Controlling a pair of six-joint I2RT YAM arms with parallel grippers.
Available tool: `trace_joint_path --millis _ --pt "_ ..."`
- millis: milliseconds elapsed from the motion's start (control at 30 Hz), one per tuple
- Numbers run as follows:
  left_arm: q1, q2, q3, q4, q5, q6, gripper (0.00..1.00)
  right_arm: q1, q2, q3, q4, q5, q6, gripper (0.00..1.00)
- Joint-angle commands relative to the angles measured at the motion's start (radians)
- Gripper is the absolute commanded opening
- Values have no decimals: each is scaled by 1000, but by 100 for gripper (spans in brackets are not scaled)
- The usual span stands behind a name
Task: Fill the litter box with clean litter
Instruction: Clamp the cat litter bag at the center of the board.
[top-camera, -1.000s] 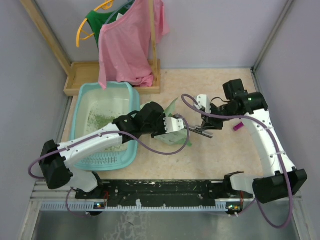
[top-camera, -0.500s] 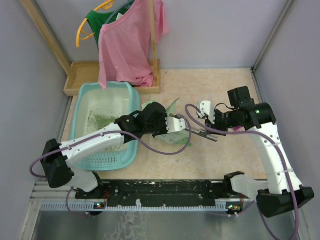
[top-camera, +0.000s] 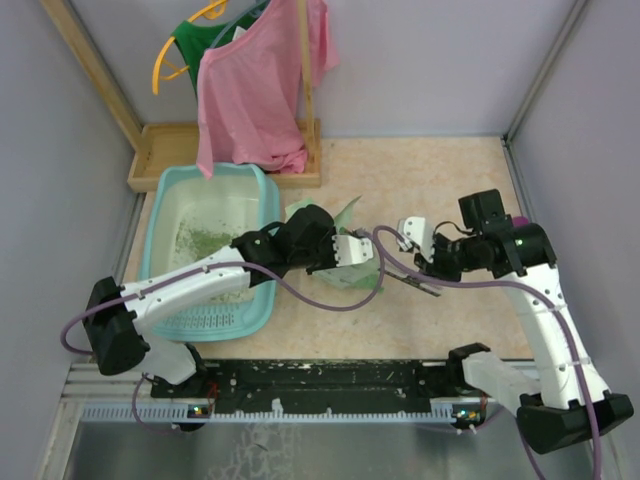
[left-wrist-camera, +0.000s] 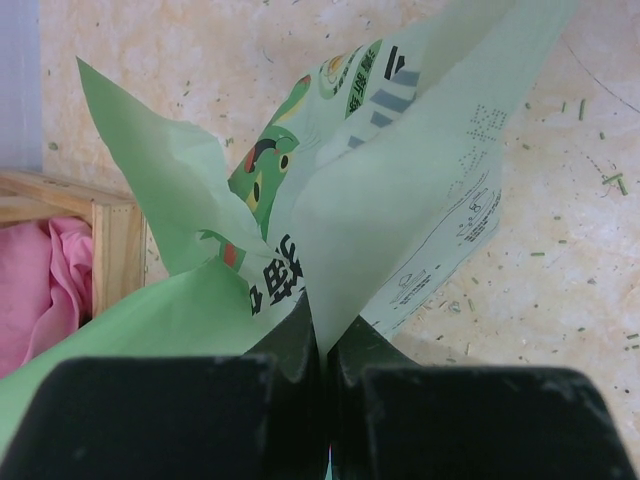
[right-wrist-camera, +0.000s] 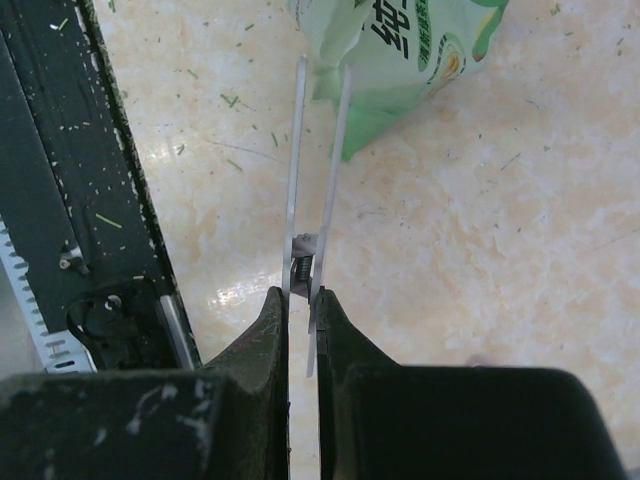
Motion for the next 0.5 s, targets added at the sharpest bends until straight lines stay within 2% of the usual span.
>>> trace_joint_path --millis 0,467 --pt "-24 -79 30 146 -18 1 0 5 18 3 17 -31 1 0" --pt "-38 -79 26 148 -44 11 0 7 116 93 -5 -75 -27 0"
